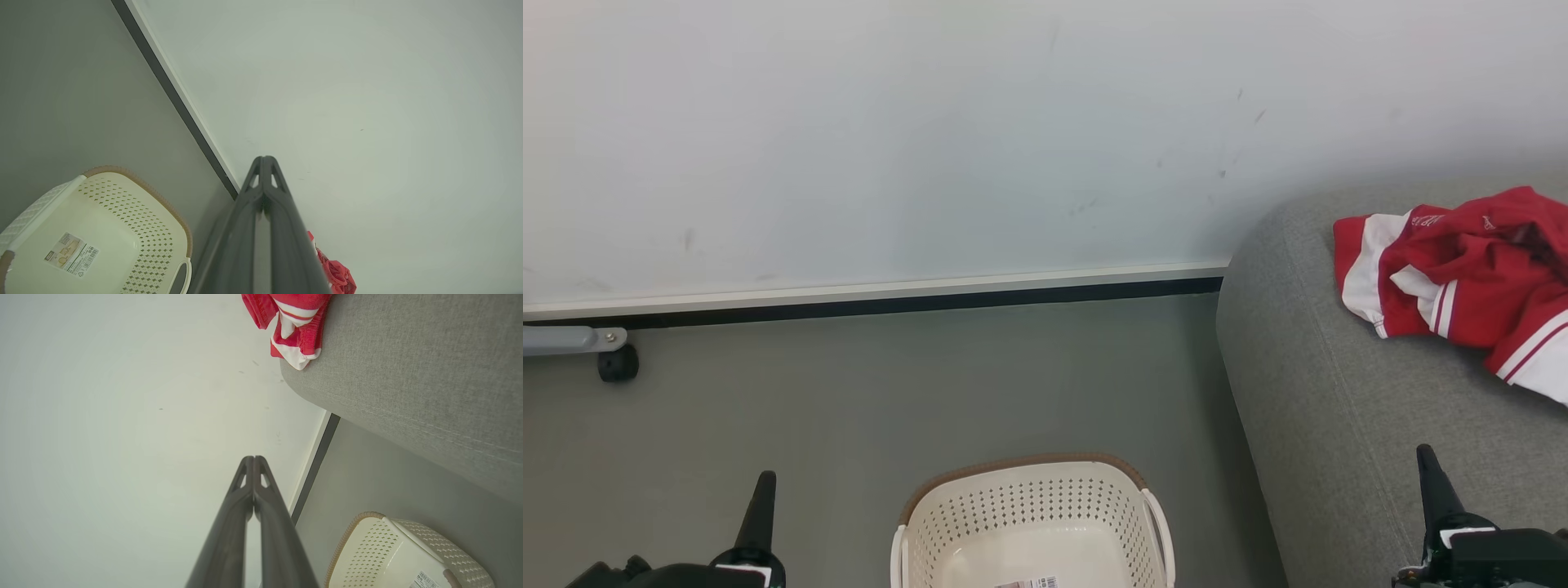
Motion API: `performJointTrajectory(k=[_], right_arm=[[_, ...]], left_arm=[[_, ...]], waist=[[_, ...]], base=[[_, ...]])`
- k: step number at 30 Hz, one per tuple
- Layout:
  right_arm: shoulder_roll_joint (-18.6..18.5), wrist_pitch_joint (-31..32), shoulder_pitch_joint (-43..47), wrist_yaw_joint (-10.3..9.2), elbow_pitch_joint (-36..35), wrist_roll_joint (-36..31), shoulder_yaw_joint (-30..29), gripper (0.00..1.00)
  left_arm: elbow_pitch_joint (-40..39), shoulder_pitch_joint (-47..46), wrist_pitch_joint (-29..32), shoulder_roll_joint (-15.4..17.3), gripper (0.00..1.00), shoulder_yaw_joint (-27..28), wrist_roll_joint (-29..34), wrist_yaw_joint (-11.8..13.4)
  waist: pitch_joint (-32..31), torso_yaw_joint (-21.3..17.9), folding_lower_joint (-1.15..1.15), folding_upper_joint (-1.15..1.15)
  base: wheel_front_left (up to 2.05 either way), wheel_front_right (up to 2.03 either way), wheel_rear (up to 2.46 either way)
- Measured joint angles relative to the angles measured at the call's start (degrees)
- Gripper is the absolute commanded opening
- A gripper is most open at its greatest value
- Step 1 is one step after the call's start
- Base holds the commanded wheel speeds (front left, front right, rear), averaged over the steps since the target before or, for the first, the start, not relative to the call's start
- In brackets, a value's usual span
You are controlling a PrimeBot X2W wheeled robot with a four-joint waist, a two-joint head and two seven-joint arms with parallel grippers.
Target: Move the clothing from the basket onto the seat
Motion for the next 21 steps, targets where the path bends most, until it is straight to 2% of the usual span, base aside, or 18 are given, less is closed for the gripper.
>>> performJointTrajectory(k=[17,21], right_arm=[[1.82,3.18,-1.1,2.34,1.9,11.67,-3.85,0.0],[1.89,3.45,-1.49,2.61,2.0,12.13,-4.04,0.0]], left_arm=[[2.12,-2.88,3.23,-0.67,0.0,1.8,-11.44,-2.4],[2.18,-3.23,3.42,-0.76,0.0,1.88,-12.6,-2.81]], waist=[[0.25,0.29,0.0,0.0],[0.25,0.3,0.0,0.0]], base=[[0.0,0.0,0.0],[0.0,0.0,0.0]])
